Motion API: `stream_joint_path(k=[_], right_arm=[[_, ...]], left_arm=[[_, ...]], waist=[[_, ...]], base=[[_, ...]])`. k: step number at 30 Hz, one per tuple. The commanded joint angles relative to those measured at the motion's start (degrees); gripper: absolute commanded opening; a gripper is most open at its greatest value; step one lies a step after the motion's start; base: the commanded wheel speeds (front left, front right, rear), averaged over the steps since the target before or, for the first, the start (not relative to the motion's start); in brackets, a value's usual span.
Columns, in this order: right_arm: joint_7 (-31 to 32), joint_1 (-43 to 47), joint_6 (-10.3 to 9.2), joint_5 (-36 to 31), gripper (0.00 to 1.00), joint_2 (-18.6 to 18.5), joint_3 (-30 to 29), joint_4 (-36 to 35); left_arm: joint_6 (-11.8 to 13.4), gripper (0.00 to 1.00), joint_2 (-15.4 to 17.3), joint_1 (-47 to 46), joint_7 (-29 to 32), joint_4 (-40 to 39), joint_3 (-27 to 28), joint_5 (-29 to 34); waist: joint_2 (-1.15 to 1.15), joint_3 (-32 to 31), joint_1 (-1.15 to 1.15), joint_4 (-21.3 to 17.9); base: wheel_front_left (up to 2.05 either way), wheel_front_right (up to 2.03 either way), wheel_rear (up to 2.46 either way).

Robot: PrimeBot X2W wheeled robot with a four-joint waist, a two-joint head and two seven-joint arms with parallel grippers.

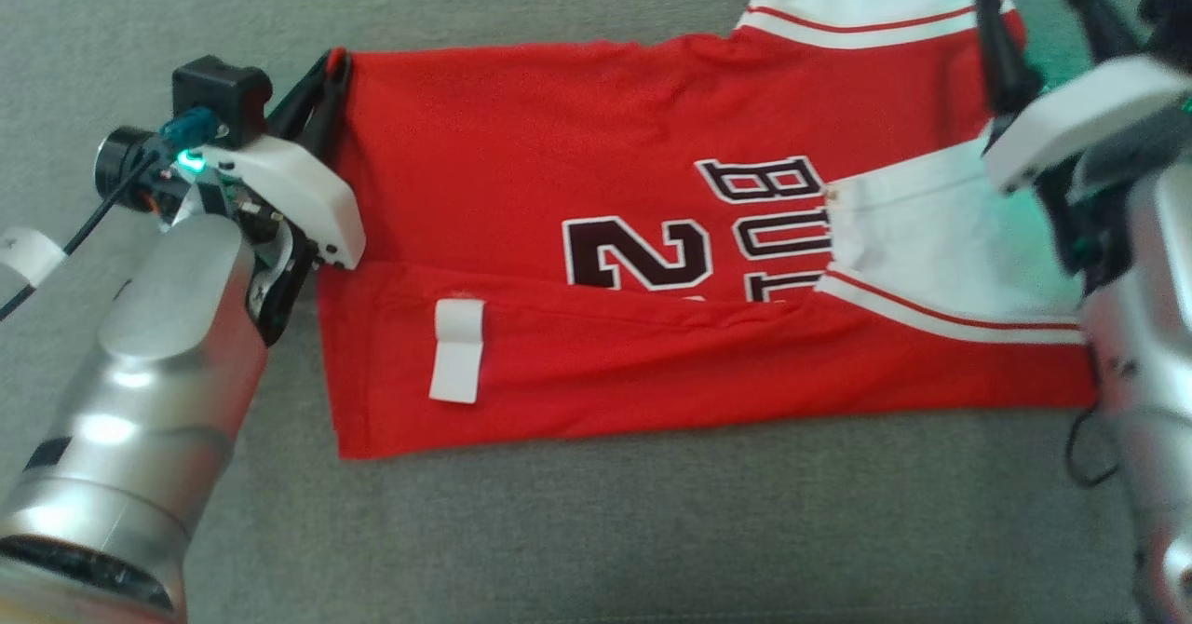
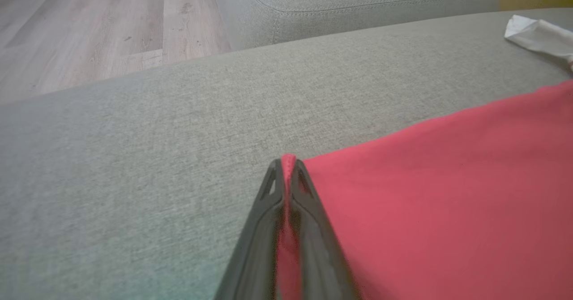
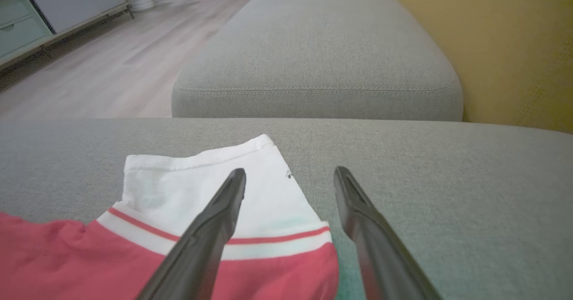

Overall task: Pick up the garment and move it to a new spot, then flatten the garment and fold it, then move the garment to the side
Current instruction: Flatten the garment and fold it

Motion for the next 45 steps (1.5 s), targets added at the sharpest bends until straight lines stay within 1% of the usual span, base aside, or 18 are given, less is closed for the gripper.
stream_joint_path(k=[1,5,12,16,22,24,27,29,31,32,36,39,41,45], right_arm=[[0.66,-1.82,-0.04,-0.24,1.0,-0.8,1.01,-1.35],[4.72,-7.47,-0.04,-2.22,1.0,-3.61,1.67,2.58],[9.48,-16.33,-0.04,-6.03,1.0,-7.56,3.43,10.2],[12.78,-19.51,-0.04,-6.84,1.0,-8.45,3.38,15.39],[15.27,-21.79,-0.04,-7.96,1.0,-9.18,3.08,21.18],[15.88,-22.13,-0.04,-7.42,0.0,-8.88,3.15,22.94],[14.66,-22.44,-0.04,-7.69,0.0,-9.16,2.93,23.31],[11.9,-22.96,-0.04,-8.48,0.0,-9.63,1.46,23.5],[7.75,-23.61,-0.04,-9.42,0.0,-9.52,-0.79,23.37],[2.91,-23.82,-0.04,-10.11,0.0,-8.69,-3.22,23.25],[-5.29,-23.06,-0.04,-9.67,0.0,-5.81,-5.47,23.43],[-9.09,-21.43,-0.04,-7.47,0.0,-3.4,-5.36,22.65],[-11.02,-20.02,-0.04,-4.45,0.0,-1.89,-4.72,20.86],[-12.73,-14.47,-0.04,2.21,0.0,-0.89,-2.21,14.66]], left_arm=[[0.1,0.0,2.04,-2.43,-0.84,-0.47,1.13,-0.18],[0.1,0.0,0.47,-4.7,-3.36,0.19,-0.12,0.24],[0.1,0.0,-4.81,-7.89,-6.83,1.03,-2.99,0.76],[0.1,0.0,-7.28,-8.97,-8.09,1.46,-4.67,-0.16],[0.1,0.0,-8.96,-9.66,-9.72,2.34,-6.9,-1.61],[0.1,0.0,-9.08,-9.83,-10.44,3.03,-7.1,-2.31],[0.1,0.0,-8.93,-9.87,-10.94,3.58,-6.66,-2.53],[0.18,0.0,-8.72,-9.73,-11.24,4.29,-6.19,-2.63],[0.7,0.0,-8.47,-9.62,-11.46,4.61,-5.33,-2.7],[2.0,0.0,-7.98,-9.44,-11.59,3.75,-3.96,-2.36],[4.91,0.0,-5.72,-6.54,-11.63,-1.29,-0.38,0.13],[7.41,0.0,-3.63,-3.05,-11.64,-5.61,2.12,3.39],[8.72,0.0,-2.51,-0.39,-11.64,-8.5,3.8,5.47],[10.18,0.0,-0.58,5.15,-11.64,-12.23,7.3,8.43]], waist=[[0.0,0.51,-0.01,0.83],[0.0,1.68,-0.01,3.67],[0.0,3.59,-0.01,9.71],[0.0,4.41,-0.01,12.48],[0.0,5.27,-0.01,14.74],[0.0,5.45,-0.01,14.84],[0.0,5.31,-0.01,14.6],[0.0,5.01,-0.01,14.24],[0.0,4.73,-0.01,13.75],[0.0,4.1,-0.01,13.22],[0.0,2.23,-0.01,11.17],[0.0,0.36,-0.01,9.25],[0.0,-0.54,-0.01,7.85],[0.0,-2.41,-0.01,5.02]], base=[[0.0,0.0,0.0],[0.0,0.0,0.0],[0.0,0.0,0.0],[0.0,0.0,0.0],[0.0,0.0,0.0],[0.0,0.0,0.0],[0.0,0.0,0.0],[0.0,0.0,0.0],[0.0,0.0,0.0],[0.0,0.0,0.0],[0.0,0.0,0.0],[0.0,0.0,0.0],[0.0,0.0,0.0],[0.0,0.0,0.0]])
